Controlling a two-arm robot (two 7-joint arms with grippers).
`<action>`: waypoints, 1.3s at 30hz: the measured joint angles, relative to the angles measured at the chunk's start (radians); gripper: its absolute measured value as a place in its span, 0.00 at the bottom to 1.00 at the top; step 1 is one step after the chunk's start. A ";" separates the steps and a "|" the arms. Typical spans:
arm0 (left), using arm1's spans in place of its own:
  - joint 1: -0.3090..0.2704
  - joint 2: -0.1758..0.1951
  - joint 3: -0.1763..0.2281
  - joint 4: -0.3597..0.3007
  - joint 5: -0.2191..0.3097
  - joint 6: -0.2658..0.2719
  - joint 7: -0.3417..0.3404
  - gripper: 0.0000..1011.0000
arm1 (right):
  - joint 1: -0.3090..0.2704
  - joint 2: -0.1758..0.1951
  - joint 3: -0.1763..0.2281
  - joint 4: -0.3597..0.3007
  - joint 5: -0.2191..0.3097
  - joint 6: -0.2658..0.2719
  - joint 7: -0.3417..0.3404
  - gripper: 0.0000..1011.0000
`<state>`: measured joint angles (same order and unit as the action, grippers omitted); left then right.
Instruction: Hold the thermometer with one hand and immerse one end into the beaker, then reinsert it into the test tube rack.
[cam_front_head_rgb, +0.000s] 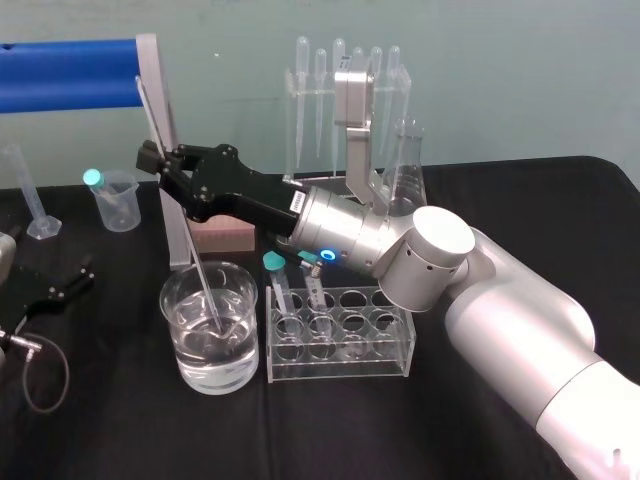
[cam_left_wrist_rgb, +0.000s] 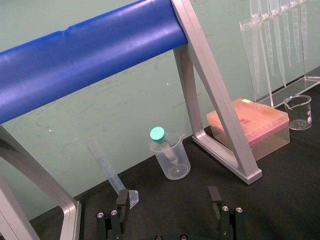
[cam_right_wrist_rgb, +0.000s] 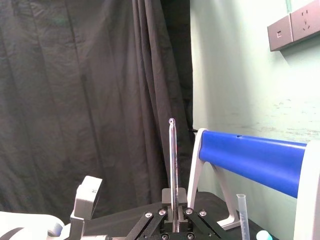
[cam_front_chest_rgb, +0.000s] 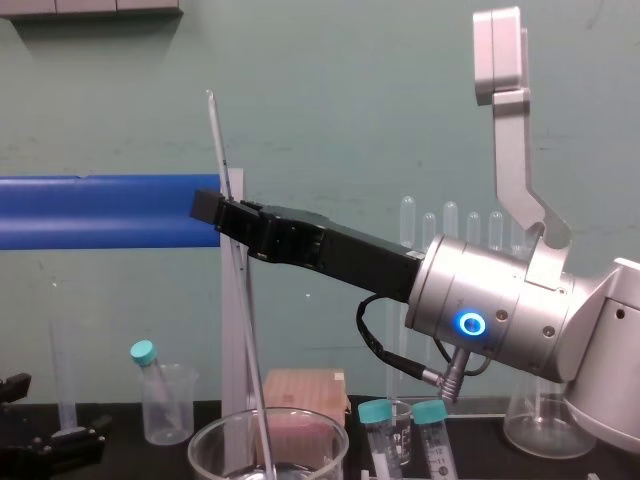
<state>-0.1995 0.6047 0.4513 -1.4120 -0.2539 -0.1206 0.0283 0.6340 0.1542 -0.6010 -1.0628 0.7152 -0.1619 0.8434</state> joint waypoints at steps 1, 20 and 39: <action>0.000 0.000 0.000 0.000 0.000 0.000 0.000 1.00 | 0.000 0.000 0.000 0.000 0.000 0.000 0.000 0.05; 0.000 0.000 0.000 0.000 0.000 0.000 0.000 1.00 | 0.000 0.000 0.000 0.000 0.000 0.000 0.000 0.05; 0.000 0.000 0.000 0.000 0.000 0.000 0.000 1.00 | 0.000 0.000 0.000 0.000 0.000 0.000 0.000 0.05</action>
<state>-0.1995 0.6047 0.4514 -1.4119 -0.2539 -0.1205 0.0283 0.6340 0.1543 -0.6010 -1.0628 0.7152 -0.1619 0.8434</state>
